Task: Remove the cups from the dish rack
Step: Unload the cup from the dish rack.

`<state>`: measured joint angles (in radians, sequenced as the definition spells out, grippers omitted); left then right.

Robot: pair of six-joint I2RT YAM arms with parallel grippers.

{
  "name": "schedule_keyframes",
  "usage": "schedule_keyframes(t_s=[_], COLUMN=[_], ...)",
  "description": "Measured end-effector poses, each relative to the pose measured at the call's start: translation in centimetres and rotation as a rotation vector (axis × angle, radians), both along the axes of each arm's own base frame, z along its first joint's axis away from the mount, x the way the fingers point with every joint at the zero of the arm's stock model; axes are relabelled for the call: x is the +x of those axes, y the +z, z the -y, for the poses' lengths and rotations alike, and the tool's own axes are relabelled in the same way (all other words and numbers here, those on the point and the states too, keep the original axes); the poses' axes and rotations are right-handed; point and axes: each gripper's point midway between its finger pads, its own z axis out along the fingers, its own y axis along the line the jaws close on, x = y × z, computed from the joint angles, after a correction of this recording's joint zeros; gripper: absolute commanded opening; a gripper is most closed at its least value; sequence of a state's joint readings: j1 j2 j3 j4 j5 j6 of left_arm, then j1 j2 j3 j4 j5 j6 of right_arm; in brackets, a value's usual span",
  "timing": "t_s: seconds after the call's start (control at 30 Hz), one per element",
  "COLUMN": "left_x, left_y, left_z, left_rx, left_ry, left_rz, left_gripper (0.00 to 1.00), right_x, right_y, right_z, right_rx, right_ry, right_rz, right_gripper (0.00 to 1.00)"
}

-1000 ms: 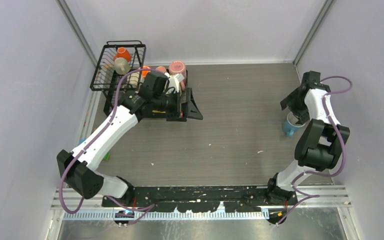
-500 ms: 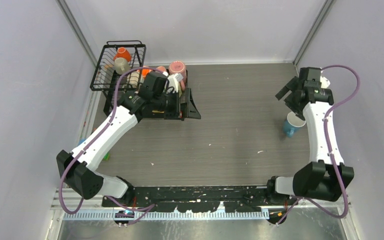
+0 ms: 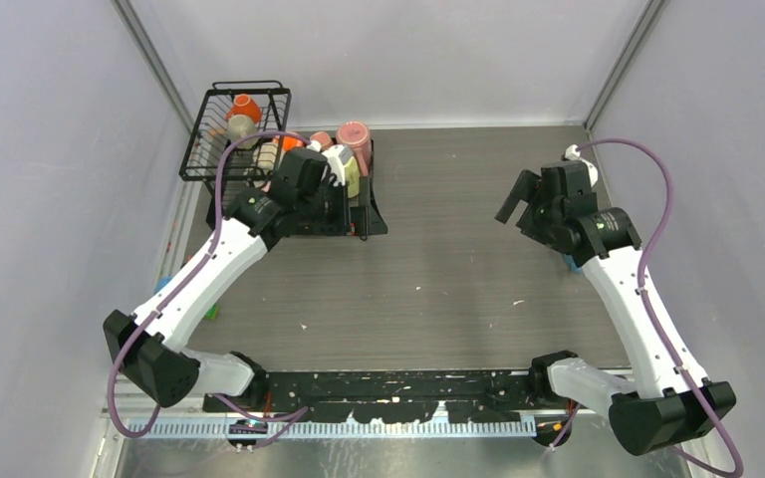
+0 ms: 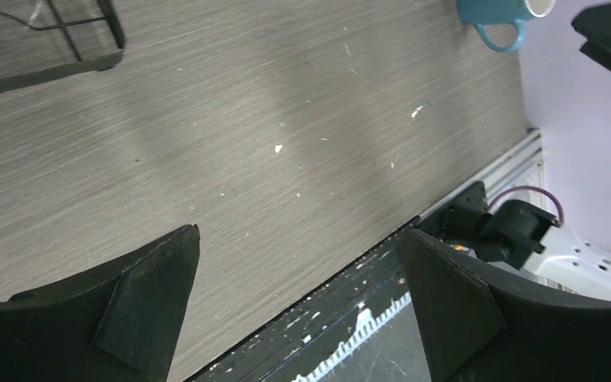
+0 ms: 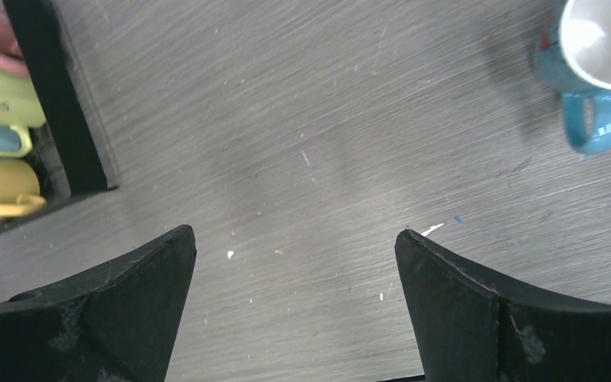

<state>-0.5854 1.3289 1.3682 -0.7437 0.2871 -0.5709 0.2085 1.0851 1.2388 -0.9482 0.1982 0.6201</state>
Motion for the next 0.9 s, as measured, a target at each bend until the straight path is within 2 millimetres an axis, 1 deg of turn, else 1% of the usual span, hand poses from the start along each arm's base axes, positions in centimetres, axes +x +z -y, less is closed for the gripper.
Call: schedule_keyframes(t_s=[0.2, 0.3, 0.4, 0.63, 0.83, 0.9], left_x=[1.0, 1.7, 2.6, 4.8, 7.0, 7.9], left_y=[-1.0, -1.3, -2.0, -4.5, -7.1, -8.3], left_z=[-1.3, -2.0, -3.3, -6.1, -7.7, -8.4], left_rx=[0.067, 0.104, 0.161, 0.294, 0.384, 0.428], left_ry=[0.067, 0.110, 0.180, 0.374, 0.545, 0.611], left_rz=[0.026, 0.042, 0.058, 0.057, 0.038, 0.034], left_gripper=[1.00, 1.00, 1.00, 1.00, 1.00, 1.00], right_x=[-1.0, -1.1, -1.0, -0.6, -0.7, -0.7], right_y=[-1.6, -2.0, -2.0, -1.6, -2.5, -2.6], right_z=[-2.4, -3.1, -3.5, -4.1, -4.5, -4.6], right_rx=[0.024, 0.037, 0.047, 0.058, 0.068, 0.074], right_ry=[0.087, 0.113, 0.131, 0.169, 0.190, 0.195], right_rz=[-0.037, -0.039, -0.033, -0.006, -0.022, -0.021], right_gripper=[1.00, 1.00, 1.00, 1.00, 1.00, 1.00])
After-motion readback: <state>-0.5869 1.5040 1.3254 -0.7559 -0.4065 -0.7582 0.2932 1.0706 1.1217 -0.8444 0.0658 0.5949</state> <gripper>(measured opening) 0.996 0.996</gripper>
